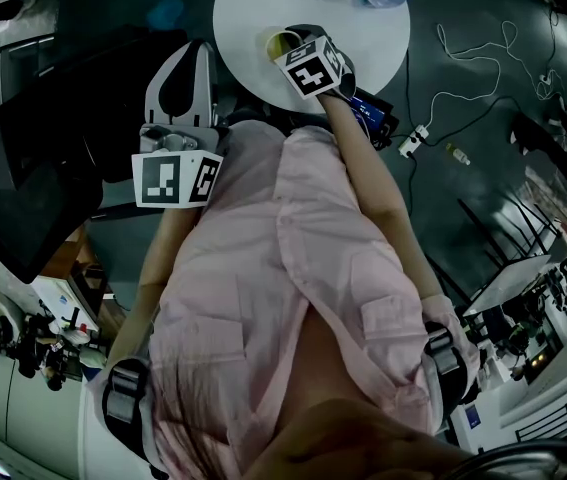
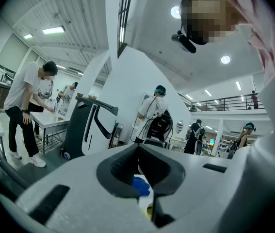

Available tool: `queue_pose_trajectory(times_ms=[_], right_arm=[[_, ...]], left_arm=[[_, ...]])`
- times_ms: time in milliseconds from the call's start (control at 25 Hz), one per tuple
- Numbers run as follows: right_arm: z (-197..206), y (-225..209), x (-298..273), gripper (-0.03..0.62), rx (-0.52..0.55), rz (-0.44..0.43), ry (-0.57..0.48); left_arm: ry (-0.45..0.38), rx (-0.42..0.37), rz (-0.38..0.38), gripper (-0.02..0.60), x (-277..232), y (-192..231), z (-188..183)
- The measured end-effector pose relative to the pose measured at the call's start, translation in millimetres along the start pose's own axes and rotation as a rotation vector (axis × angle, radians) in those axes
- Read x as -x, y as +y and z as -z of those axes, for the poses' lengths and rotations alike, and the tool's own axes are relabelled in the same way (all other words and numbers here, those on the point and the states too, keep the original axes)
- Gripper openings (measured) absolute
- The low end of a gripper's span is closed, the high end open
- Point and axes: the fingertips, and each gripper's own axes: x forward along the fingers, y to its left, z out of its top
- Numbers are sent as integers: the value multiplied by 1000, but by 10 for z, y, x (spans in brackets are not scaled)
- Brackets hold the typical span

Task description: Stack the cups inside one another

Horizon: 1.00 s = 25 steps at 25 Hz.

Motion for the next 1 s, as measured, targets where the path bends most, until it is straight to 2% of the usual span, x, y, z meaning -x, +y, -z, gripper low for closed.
queue_pose_trajectory(times_ms=[640, 720, 800, 1000], right_arm=[[34, 75, -62, 45, 27, -6, 9], [34, 77, -68, 125, 22, -9, 8], [27, 66, -64, 154, 14, -3, 3], [-21, 38, -31, 169, 9, 11, -20]], left_arm=[[-4, 14, -12, 15, 65, 31, 9], [-5, 14, -13, 15, 66, 33, 9], [-5, 14, -13, 15, 66, 33, 9], [-6, 13, -12, 15, 74, 19, 10]])
